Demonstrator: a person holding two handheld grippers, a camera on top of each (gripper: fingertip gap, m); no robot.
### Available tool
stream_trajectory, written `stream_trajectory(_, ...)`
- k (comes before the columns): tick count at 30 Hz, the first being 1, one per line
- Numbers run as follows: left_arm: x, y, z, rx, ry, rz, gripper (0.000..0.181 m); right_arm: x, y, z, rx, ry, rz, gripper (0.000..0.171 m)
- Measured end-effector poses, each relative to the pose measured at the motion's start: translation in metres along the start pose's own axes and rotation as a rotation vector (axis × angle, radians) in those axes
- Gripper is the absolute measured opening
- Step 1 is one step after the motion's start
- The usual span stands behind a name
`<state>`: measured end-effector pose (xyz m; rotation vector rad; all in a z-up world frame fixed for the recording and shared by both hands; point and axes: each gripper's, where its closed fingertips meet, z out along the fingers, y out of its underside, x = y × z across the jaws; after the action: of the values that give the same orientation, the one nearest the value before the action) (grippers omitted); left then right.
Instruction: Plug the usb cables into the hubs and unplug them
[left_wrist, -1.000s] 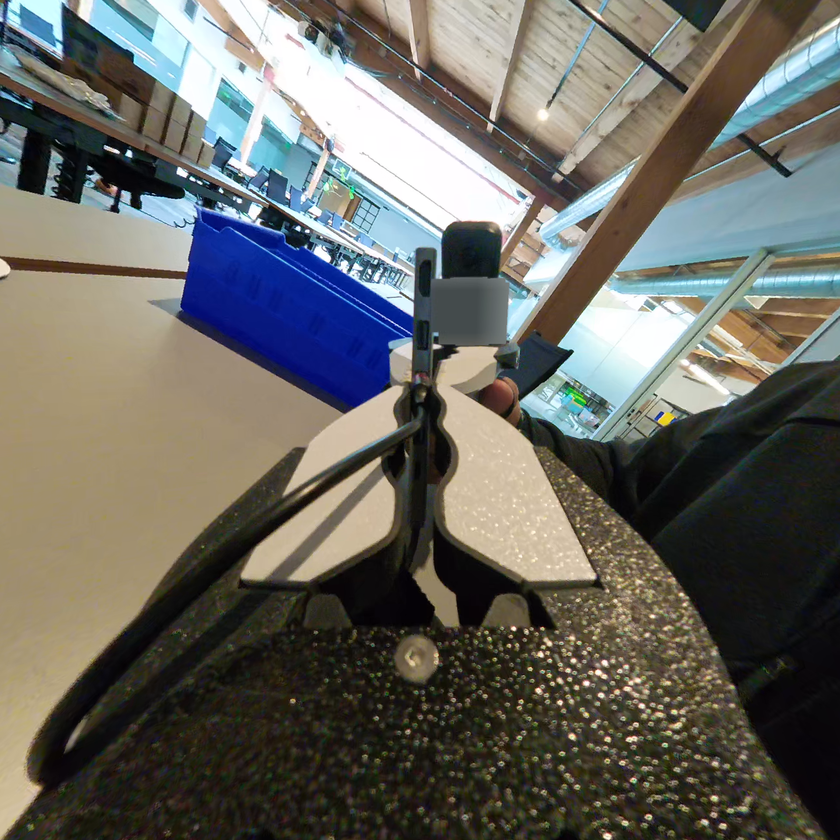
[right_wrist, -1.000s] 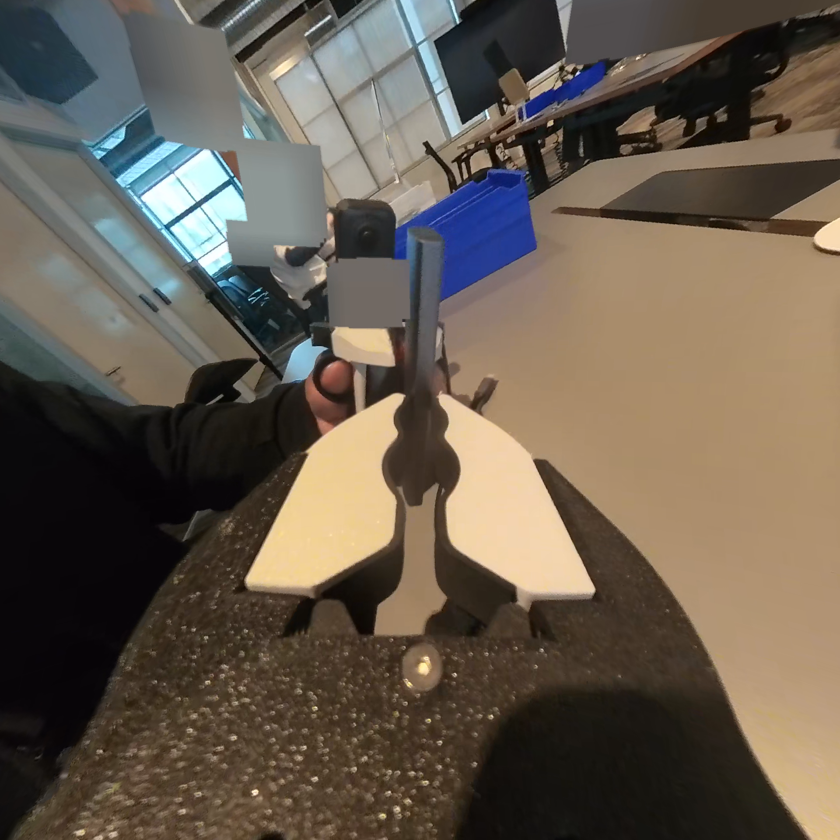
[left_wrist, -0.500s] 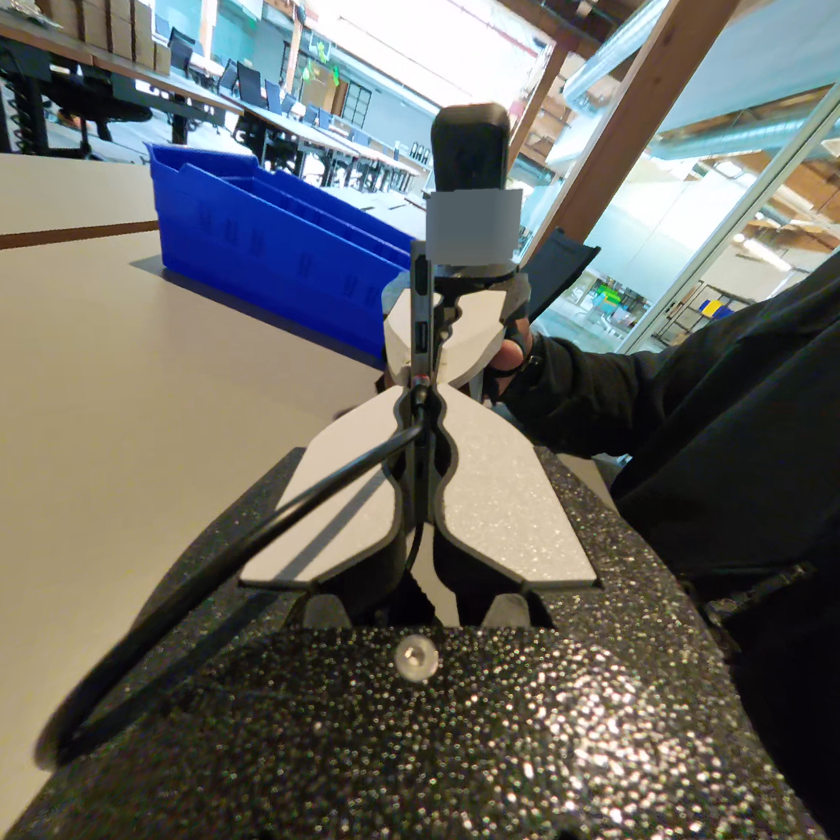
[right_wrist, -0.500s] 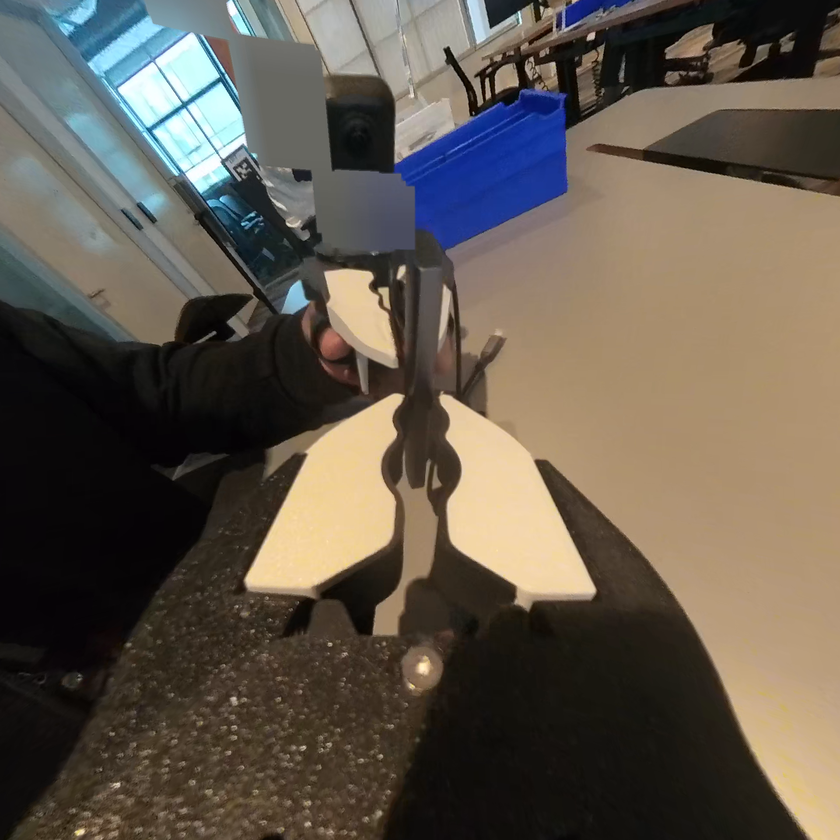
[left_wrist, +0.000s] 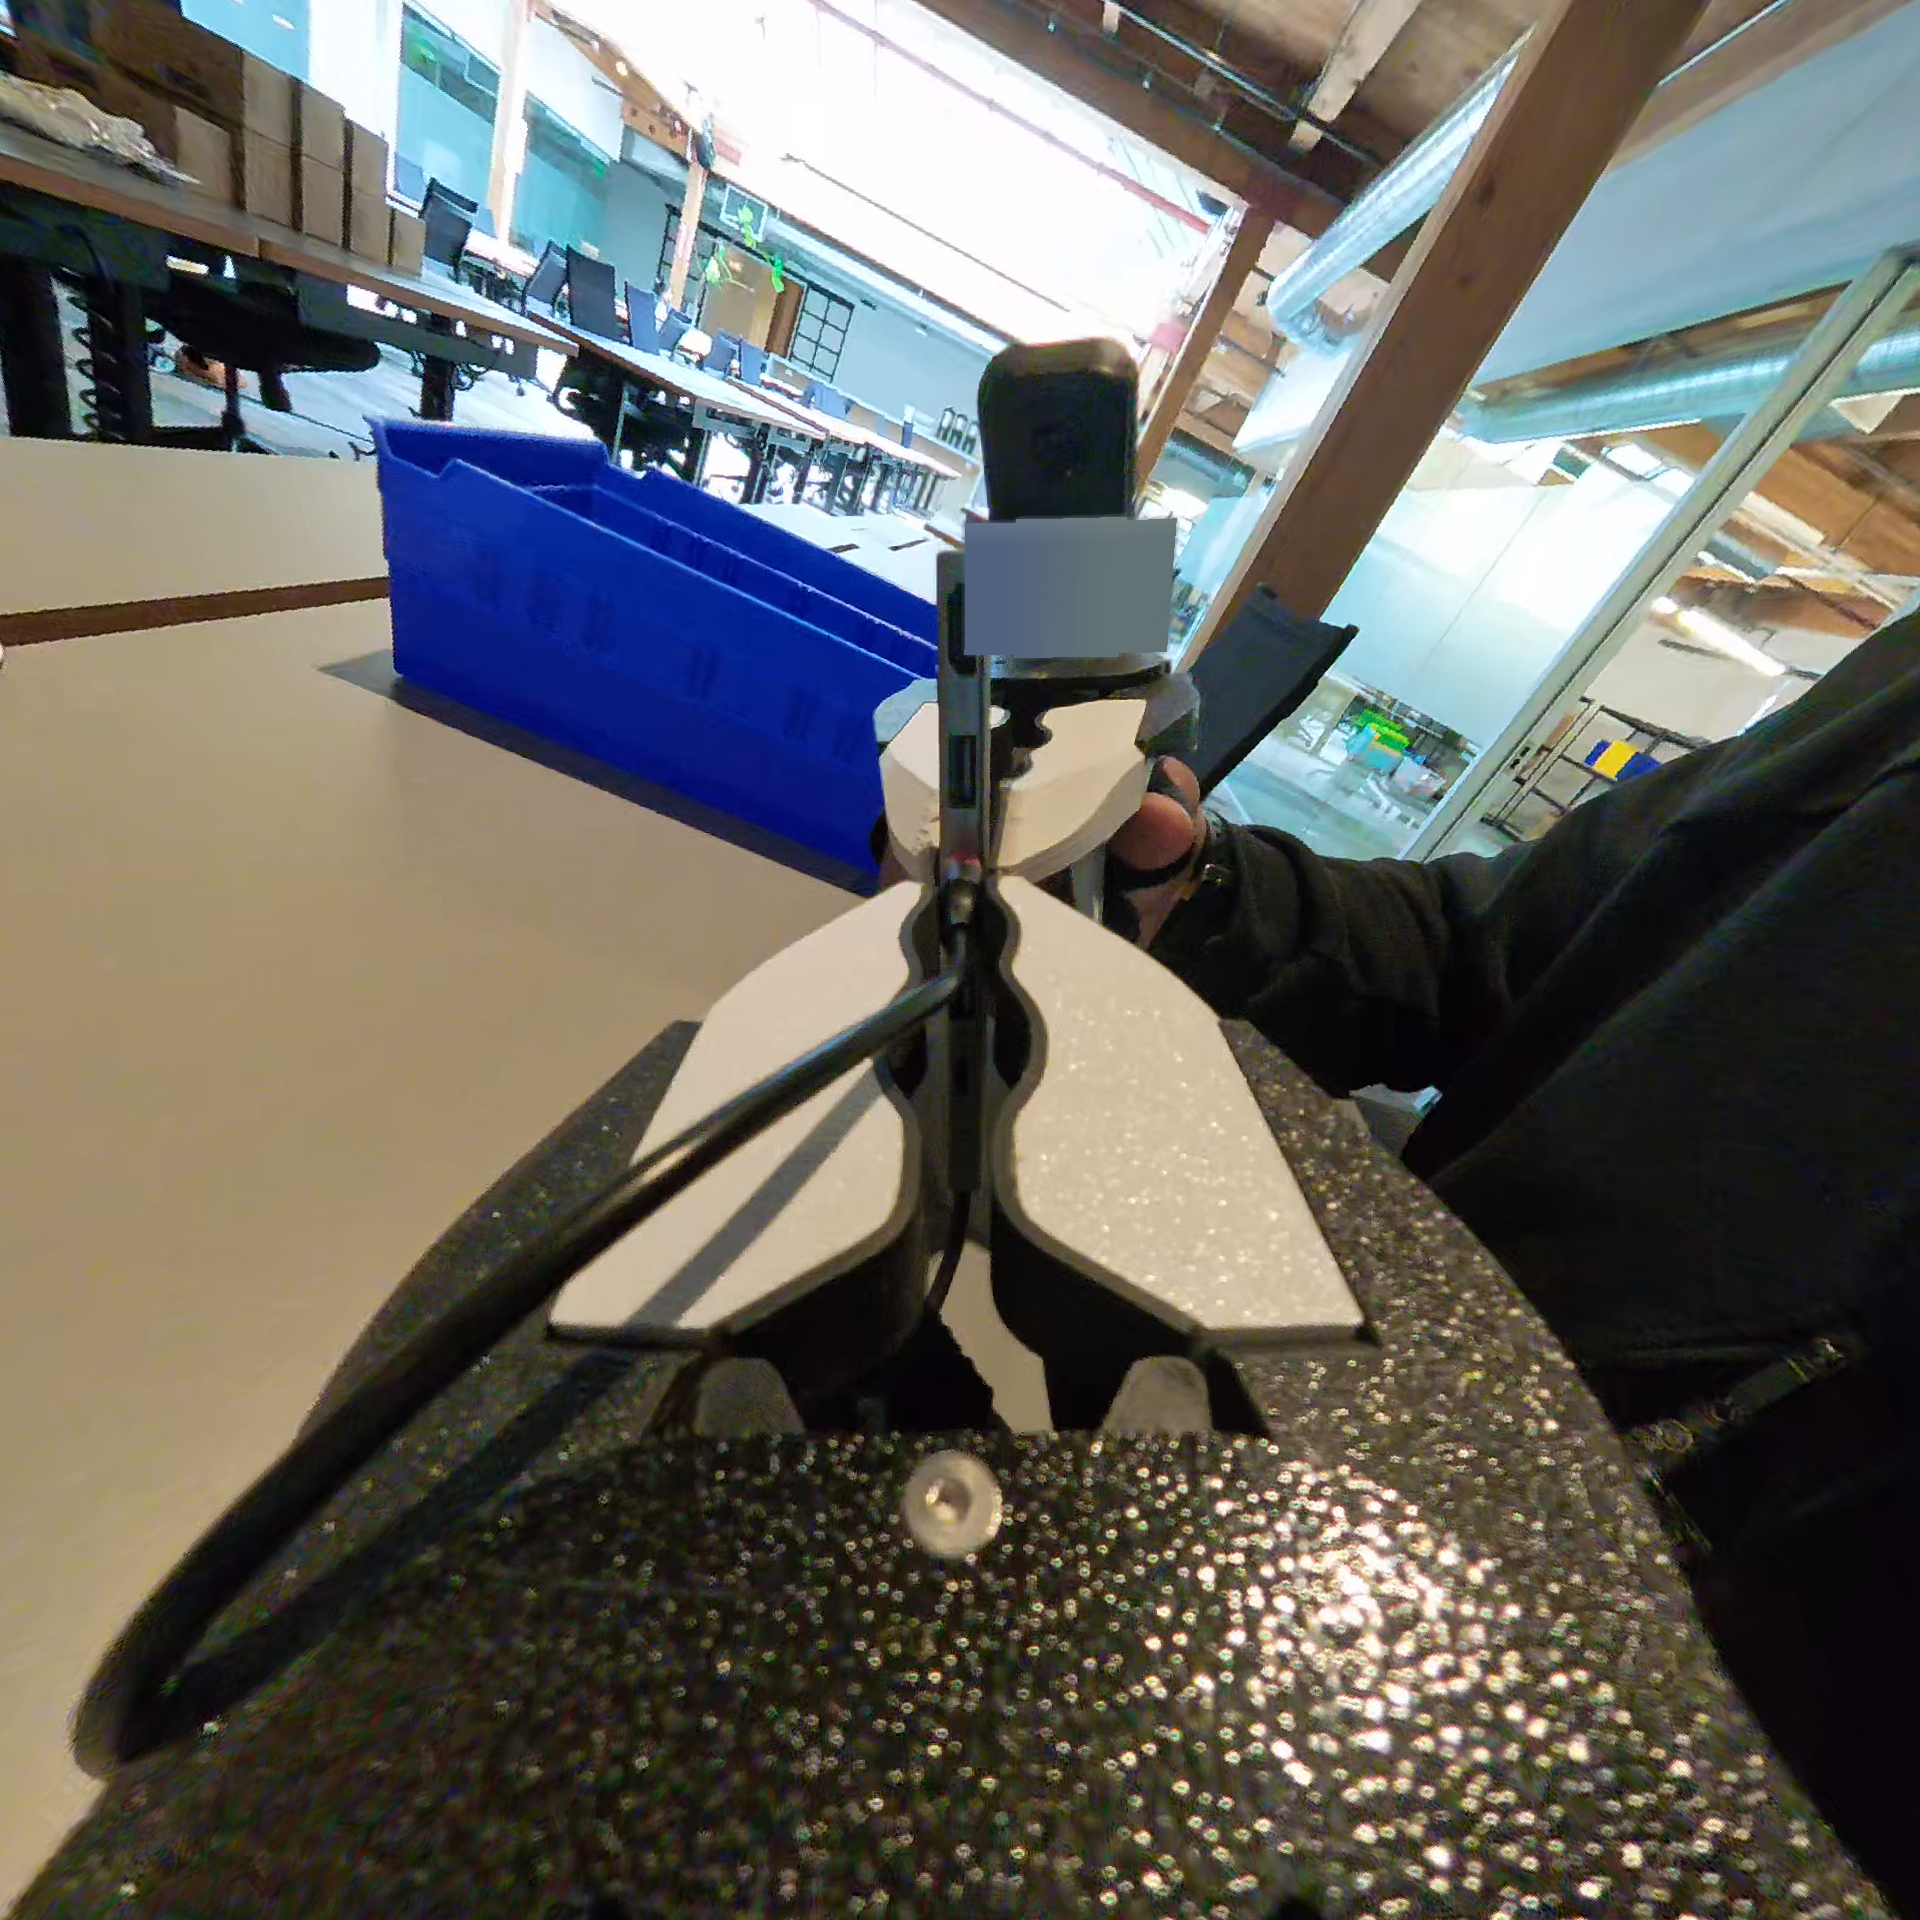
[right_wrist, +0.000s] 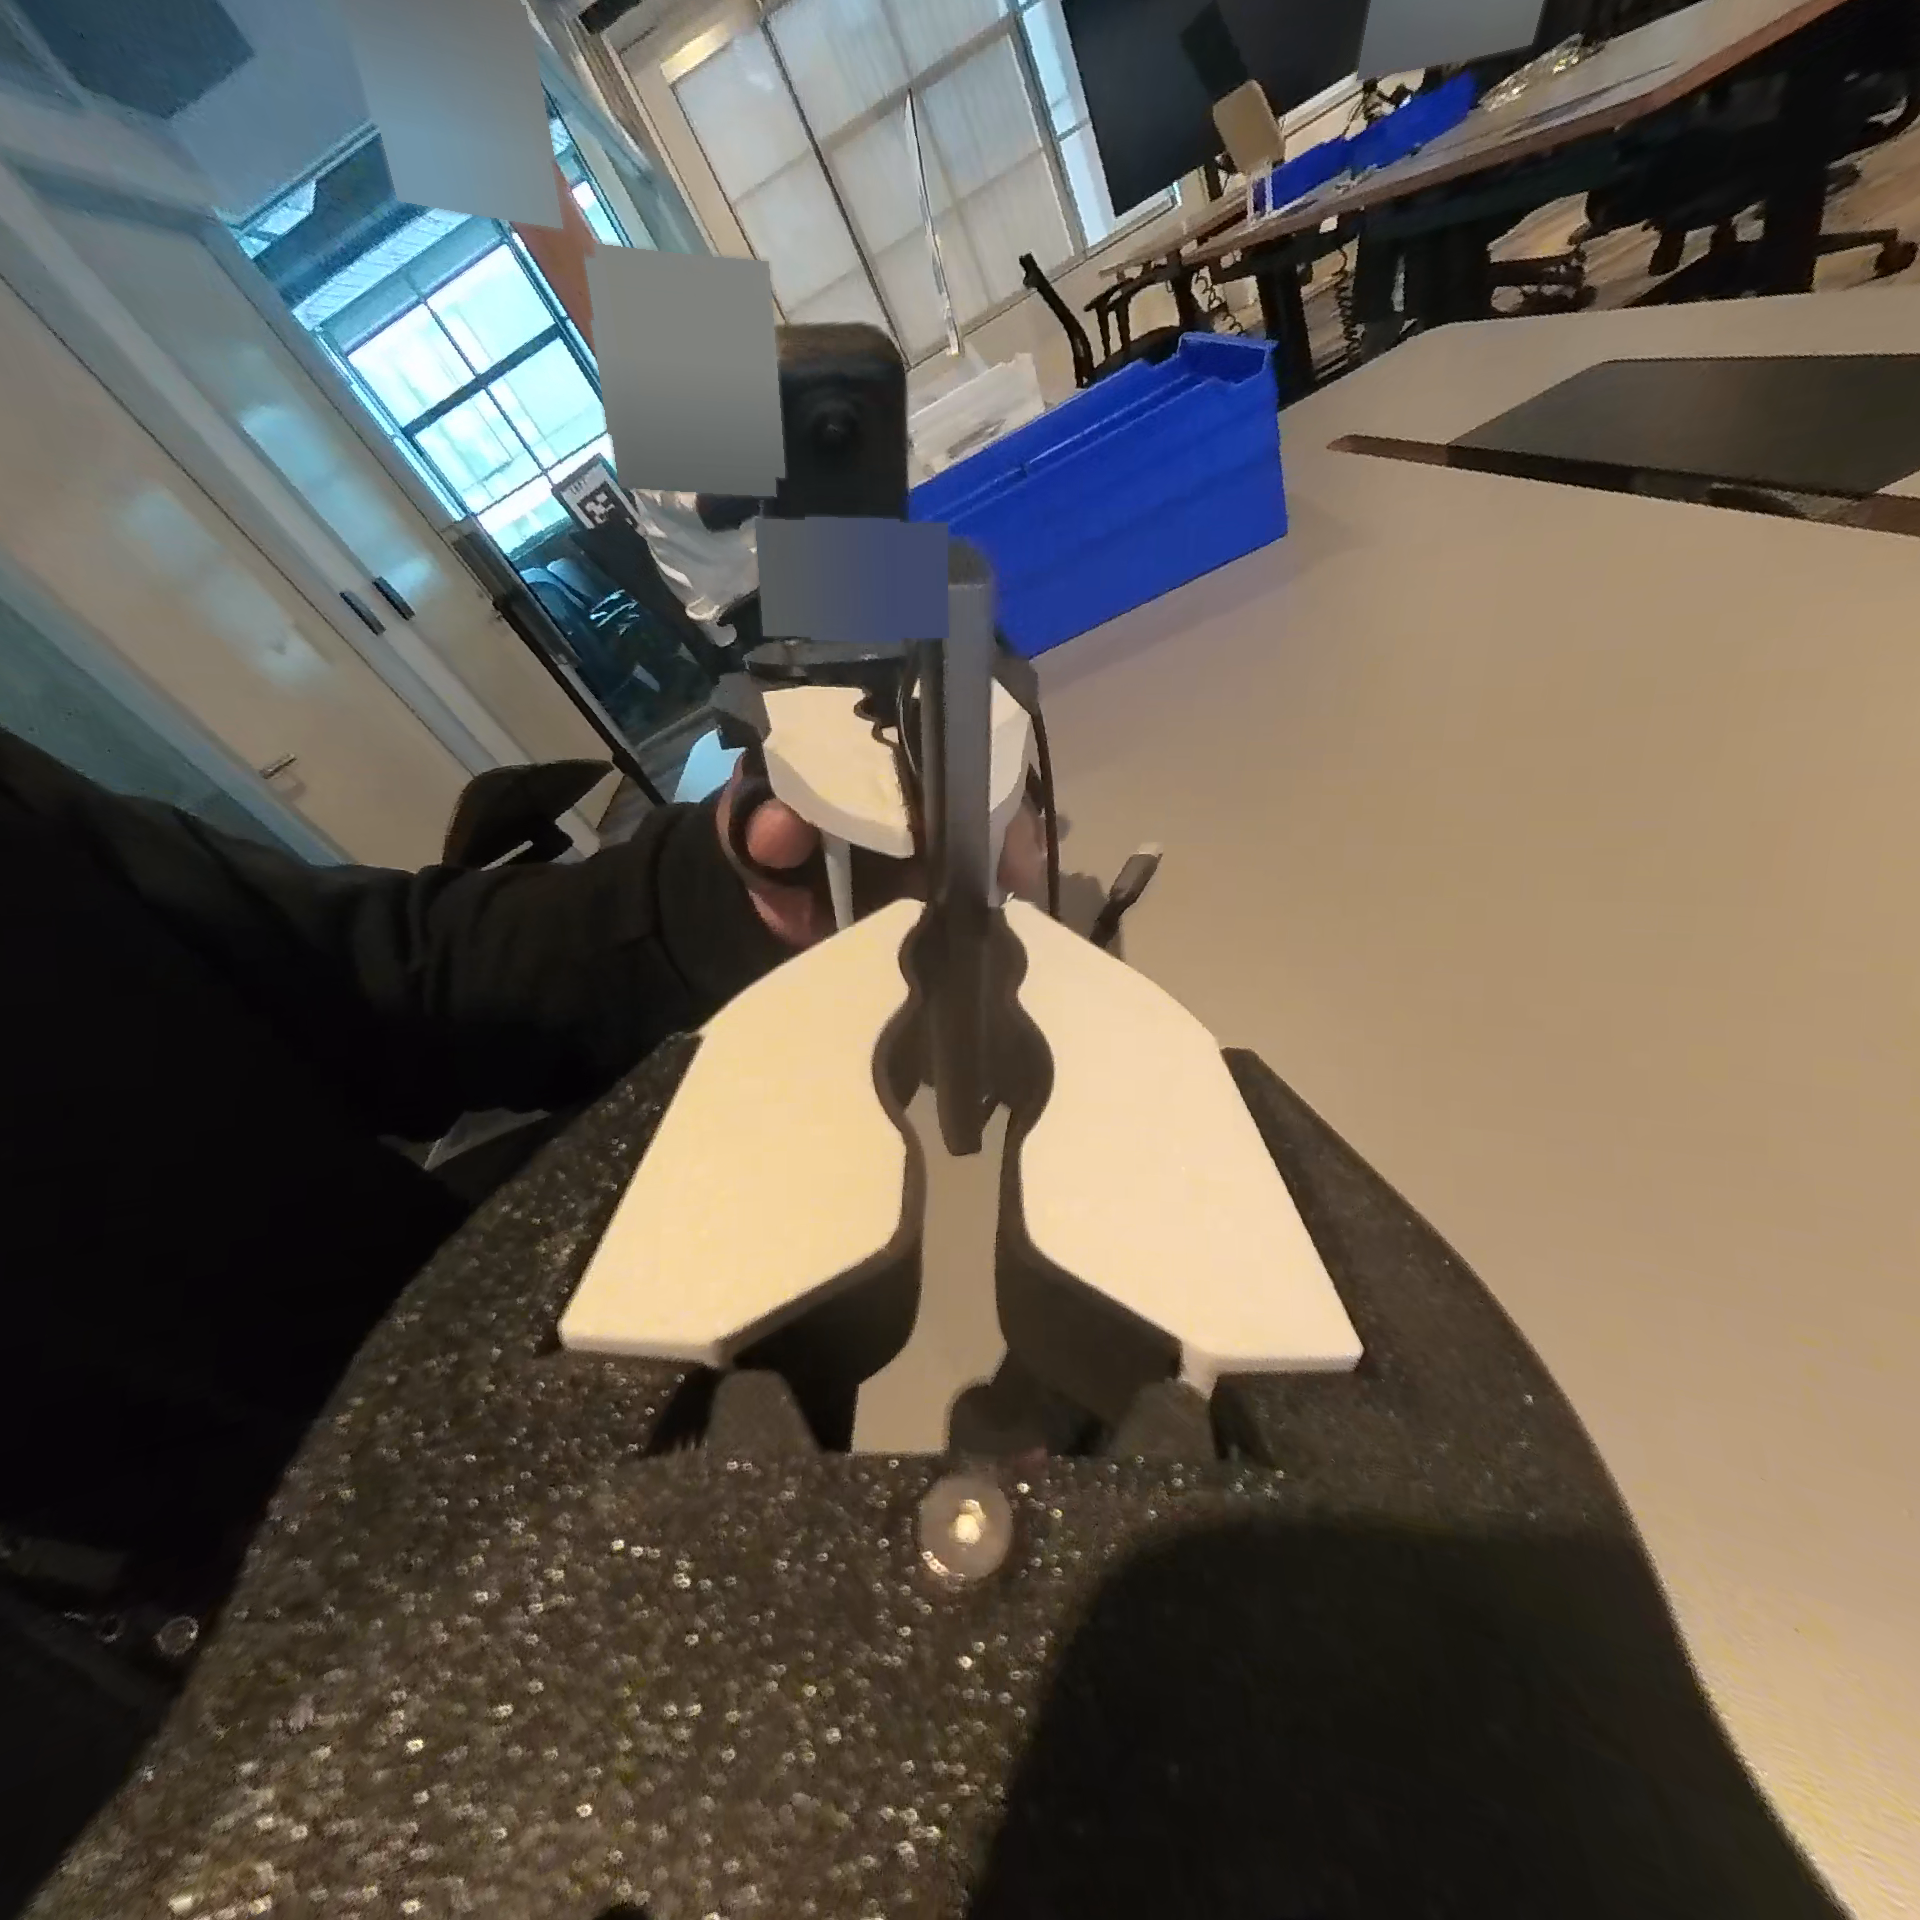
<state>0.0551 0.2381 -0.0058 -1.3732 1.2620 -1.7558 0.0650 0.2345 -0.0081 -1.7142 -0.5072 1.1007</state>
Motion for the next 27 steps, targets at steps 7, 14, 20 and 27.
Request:
stream_trajectory(7, 0.0, 0.006, -0.001, -0.057, -0.009, -0.001, 0.007, 0.001, 0.007, 0.001, -0.048, -0.004, -0.013, 0.009)
stream_trajectory(14, -0.001, 0.012, -0.001, -0.086, 0.011, -0.039, 0.007, 0.001, 0.013, 0.003, -0.09, -0.008, -0.014, 0.009)
stream_trajectory(20, -0.004, 0.016, -0.002, -0.111, -0.006, -0.022, 0.007, 0.004, 0.018, 0.005, -0.113, 0.014, -0.011, 0.009)
stream_trajectory(27, -0.003, -0.002, -0.002, 0.009, -0.002, -0.048, 0.007, 0.001, -0.001, 0.004, 0.028, 0.006, 0.017, 0.011)
